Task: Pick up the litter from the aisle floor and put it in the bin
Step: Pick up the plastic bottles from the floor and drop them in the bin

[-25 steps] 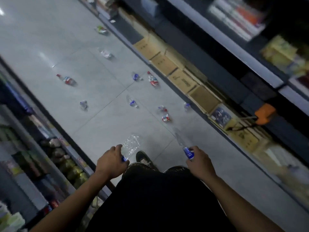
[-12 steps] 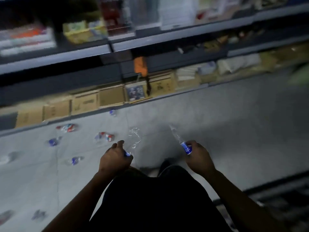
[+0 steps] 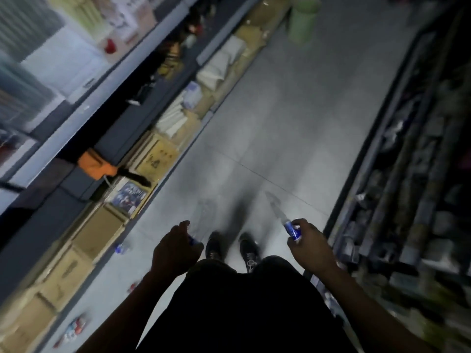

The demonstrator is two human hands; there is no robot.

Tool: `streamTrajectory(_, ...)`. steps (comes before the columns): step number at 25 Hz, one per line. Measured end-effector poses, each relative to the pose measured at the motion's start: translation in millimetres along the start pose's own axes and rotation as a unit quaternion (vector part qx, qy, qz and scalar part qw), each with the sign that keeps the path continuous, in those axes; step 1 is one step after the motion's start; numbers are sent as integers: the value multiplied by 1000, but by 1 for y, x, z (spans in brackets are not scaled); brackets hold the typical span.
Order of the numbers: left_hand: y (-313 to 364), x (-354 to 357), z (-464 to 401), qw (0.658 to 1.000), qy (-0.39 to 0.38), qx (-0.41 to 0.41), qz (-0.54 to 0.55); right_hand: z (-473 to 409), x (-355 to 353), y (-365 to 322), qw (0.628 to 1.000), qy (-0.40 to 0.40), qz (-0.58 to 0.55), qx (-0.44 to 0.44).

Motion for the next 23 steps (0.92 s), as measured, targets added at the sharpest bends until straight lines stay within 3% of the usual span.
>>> streamTrajectory(8, 70, -13, -44, 974, -25, 179, -137, 65, 18, 18, 983, 80, -38, 162)
streamTrajectory(13, 141, -10, -66, 958, -21, 237, -160, 63, 9, 40, 973, 96, -76, 194)
streamTrajectory(17, 182, -3, -74, 964, -13, 212, -159, 32, -12, 61, 972, 112, -93, 183)
streamTrajectory(23, 198, -6, -103, 982, -49, 106, -146, -70, -70, 75, 985, 91, -86, 116)
Point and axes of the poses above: each hand's wrist, its own z-axis away from the middle knuckle, its own x-axis out of the palm, y = z × x, the point moved 2 cm from there along -z, towards the middle knuckle, and after that the axes turned 11 degrees about -x, right-handed, at the moved point
